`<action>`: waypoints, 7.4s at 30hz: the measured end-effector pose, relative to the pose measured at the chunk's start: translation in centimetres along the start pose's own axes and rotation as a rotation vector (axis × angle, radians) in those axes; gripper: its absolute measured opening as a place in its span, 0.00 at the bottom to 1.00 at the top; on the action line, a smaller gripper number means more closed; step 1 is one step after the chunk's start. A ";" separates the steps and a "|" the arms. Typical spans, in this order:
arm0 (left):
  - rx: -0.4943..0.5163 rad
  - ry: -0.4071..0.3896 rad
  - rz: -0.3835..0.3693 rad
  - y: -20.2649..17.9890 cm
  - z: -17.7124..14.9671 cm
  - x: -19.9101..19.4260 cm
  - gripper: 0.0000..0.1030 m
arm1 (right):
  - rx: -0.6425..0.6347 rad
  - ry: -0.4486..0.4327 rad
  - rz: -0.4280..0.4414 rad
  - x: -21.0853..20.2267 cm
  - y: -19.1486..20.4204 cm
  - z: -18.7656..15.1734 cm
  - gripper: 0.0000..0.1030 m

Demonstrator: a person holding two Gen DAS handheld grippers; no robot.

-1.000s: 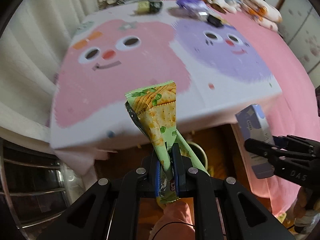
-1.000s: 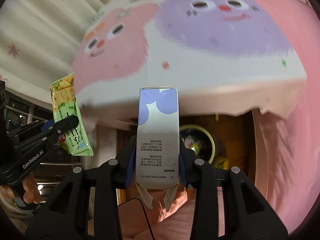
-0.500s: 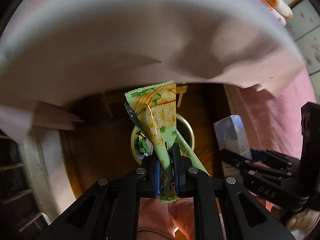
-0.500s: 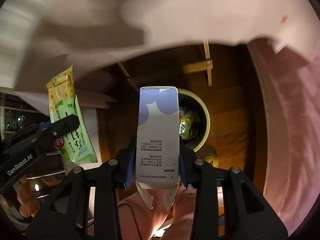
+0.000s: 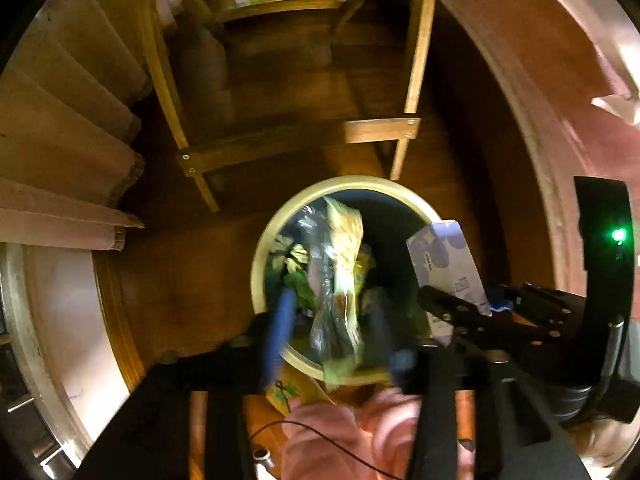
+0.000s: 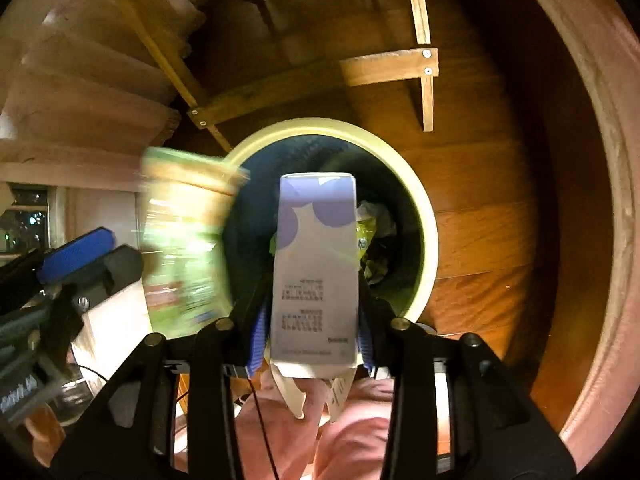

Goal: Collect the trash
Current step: 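Open both tools to drop the white box and cracker packet into the bin, then move both tools back up toward the remaining trash on the table, then grasp the black TALON packet with the right tool while the left tool grasps the purple bag, then carry the TALON packet and purple bag down over the bin with both tools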

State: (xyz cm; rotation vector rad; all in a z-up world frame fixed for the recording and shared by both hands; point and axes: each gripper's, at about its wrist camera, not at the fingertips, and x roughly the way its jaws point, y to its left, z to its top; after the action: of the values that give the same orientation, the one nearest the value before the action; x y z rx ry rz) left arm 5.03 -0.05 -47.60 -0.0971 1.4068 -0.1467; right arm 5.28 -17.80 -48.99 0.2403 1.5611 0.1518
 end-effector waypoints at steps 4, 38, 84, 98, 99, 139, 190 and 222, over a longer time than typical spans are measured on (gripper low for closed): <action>-0.025 0.001 0.007 0.3 0.1 0.7 0.71 | 0.016 -0.014 0.003 0.4 -0.6 0.4 0.51; 0.018 -0.244 -0.092 -5.1 8.2 -37.0 0.71 | -0.084 -0.216 0.064 -33.3 12.2 0.0 0.58; -0.061 -0.310 0.038 -14.2 46.8 -40.7 0.71 | -0.149 -0.373 0.032 -46.3 -0.4 42.1 0.58; -0.169 -0.271 0.008 -14.4 58.5 -35.7 0.71 | -0.324 -0.274 -0.015 -39.1 0.8 50.0 0.41; -0.175 -0.266 0.002 -14.5 59.5 -35.3 0.71 | -0.337 -0.273 -0.018 -39.1 0.8 50.0 0.39; -0.146 -0.071 0.062 -17.3 71.2 -25.8 0.16 | -0.244 -0.270 0.143 -40.6 -3.4 49.2 0.35; 0.030 -0.243 0.050 2.2 8.8 -44.0 0.11 | -0.276 -0.246 0.020 -38.0 20.5 2.8 0.35; -0.217 -0.009 -0.002 -0.3 1.7 -11.5 0.11 | -0.247 -0.037 0.027 -11.5 8.5 -0.6 0.35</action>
State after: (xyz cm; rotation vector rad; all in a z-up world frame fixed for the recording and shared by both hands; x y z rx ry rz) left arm 4.94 1.50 -36.07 -0.2784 1.4104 0.0049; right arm 5.11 -12.37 -35.78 0.0699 1.4865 0.3568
